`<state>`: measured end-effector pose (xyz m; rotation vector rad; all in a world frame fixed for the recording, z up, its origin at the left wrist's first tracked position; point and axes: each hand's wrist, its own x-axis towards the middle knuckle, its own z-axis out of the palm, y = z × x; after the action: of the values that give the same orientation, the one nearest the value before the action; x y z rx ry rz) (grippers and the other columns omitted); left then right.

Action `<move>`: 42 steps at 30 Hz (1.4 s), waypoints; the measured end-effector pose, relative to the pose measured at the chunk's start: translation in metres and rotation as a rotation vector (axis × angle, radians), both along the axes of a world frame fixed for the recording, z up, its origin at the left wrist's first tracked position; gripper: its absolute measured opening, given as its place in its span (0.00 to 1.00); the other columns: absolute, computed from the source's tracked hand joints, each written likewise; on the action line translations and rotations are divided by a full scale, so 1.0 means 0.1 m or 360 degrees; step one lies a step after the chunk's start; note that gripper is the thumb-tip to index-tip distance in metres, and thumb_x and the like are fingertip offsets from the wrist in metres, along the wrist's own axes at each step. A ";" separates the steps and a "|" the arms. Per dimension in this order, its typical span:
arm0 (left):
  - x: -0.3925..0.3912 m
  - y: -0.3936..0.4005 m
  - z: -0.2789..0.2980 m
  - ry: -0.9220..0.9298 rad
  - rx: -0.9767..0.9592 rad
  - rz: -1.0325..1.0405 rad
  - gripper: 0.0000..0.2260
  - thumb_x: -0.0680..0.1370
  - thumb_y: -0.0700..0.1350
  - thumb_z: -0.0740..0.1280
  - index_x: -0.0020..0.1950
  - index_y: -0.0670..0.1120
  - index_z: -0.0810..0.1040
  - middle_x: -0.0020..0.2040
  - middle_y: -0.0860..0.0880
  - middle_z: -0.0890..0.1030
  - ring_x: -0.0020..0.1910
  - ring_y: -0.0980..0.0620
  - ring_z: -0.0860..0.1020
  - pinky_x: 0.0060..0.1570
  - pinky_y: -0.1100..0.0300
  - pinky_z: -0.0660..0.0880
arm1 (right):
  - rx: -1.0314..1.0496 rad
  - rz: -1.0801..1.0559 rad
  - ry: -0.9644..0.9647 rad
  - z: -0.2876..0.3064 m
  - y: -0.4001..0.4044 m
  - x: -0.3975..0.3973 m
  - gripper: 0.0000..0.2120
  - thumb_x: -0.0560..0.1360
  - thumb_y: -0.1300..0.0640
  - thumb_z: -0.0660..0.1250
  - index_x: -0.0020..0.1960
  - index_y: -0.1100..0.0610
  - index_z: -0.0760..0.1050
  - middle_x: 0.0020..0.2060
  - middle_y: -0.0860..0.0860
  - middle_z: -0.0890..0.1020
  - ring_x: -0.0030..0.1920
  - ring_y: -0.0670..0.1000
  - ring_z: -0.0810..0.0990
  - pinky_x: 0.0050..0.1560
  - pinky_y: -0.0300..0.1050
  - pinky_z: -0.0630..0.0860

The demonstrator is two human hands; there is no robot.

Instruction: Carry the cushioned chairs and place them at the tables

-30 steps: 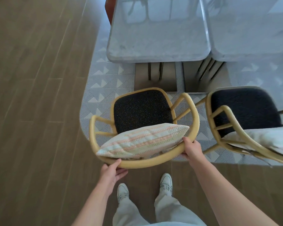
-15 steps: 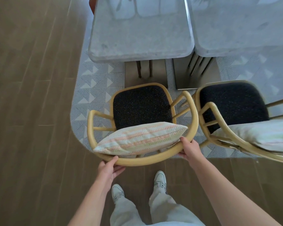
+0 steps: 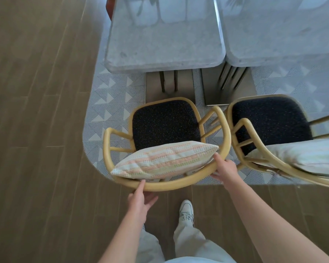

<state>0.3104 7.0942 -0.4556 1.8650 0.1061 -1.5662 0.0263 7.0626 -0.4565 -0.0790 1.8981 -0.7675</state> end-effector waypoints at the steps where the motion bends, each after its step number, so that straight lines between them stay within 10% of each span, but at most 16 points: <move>1: -0.06 0.04 0.00 0.0060 -0.0018 -0.0054 0.15 0.79 0.44 0.72 0.62 0.40 0.74 0.57 0.37 0.82 0.50 0.39 0.85 0.42 0.44 0.83 | -0.0047 -0.0019 0.0099 0.00 -0.01 -0.02 0.17 0.81 0.49 0.65 0.63 0.60 0.73 0.51 0.56 0.82 0.50 0.57 0.84 0.53 0.58 0.83; 23: 0.53 -0.07 -0.02 -0.0125 -0.0215 -0.0349 0.13 0.80 0.42 0.70 0.59 0.36 0.74 0.55 0.37 0.83 0.42 0.43 0.87 0.36 0.51 0.84 | -0.0136 -0.0223 -0.0210 0.03 0.32 0.35 0.17 0.77 0.68 0.66 0.64 0.61 0.69 0.50 0.57 0.79 0.49 0.60 0.83 0.50 0.61 0.83; 42: 0.55 -0.01 0.03 -0.0071 -0.0192 -0.0400 0.12 0.82 0.42 0.68 0.61 0.37 0.74 0.57 0.36 0.82 0.42 0.43 0.87 0.36 0.51 0.84 | -0.0263 -0.0121 0.0021 0.05 0.56 0.43 0.03 0.79 0.62 0.69 0.50 0.56 0.76 0.48 0.57 0.84 0.48 0.57 0.85 0.47 0.51 0.83</move>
<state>0.3652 7.0933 -0.4526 1.8721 -0.2467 -1.6557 0.0694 7.1186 -0.4515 -0.1156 1.8559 -0.9774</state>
